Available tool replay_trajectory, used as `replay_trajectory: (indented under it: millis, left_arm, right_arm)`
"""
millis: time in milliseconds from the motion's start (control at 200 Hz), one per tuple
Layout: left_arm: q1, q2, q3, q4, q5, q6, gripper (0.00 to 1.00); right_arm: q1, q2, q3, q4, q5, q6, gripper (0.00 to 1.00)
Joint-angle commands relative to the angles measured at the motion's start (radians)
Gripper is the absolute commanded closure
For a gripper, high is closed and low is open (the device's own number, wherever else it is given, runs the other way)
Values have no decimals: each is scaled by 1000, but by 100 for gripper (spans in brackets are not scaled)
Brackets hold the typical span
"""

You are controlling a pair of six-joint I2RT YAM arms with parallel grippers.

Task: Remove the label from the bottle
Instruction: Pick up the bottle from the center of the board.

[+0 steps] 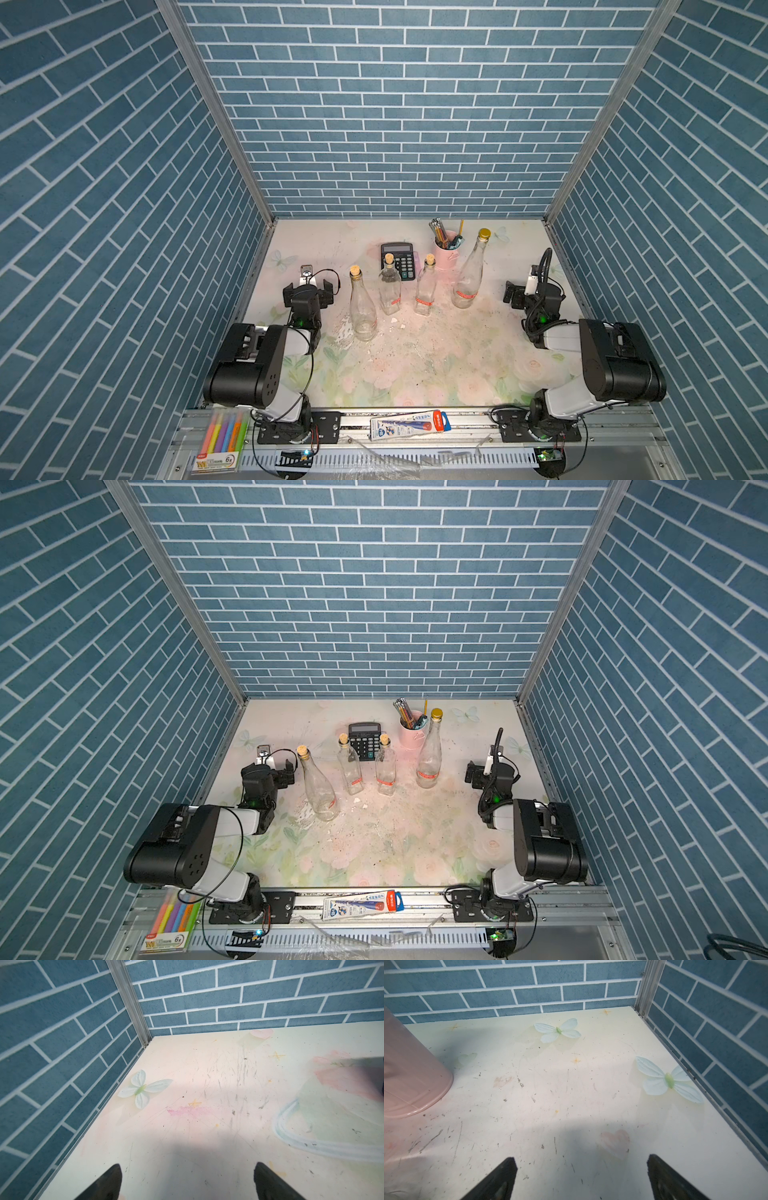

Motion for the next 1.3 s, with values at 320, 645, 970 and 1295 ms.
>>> replay_trajectory:
  millis: [320,645,970,1295]
  left_arm:
    - [7,10,16,10,-4,3,0]
    - [7,-68,10,-43,-14,-2,0]
    - [-13,-225,122,-398,-235,-95,0]
    - [-63,-484,453,-1185,-214,-316,0]
  right_arm:
    - [-5,11,16,24,1,-36,1]
    - [-5,11,18,21,0,-29,1]
    - [-13,5,21,13,38,-12,1]
    - [-13,-163,163,-358,215,62,2]
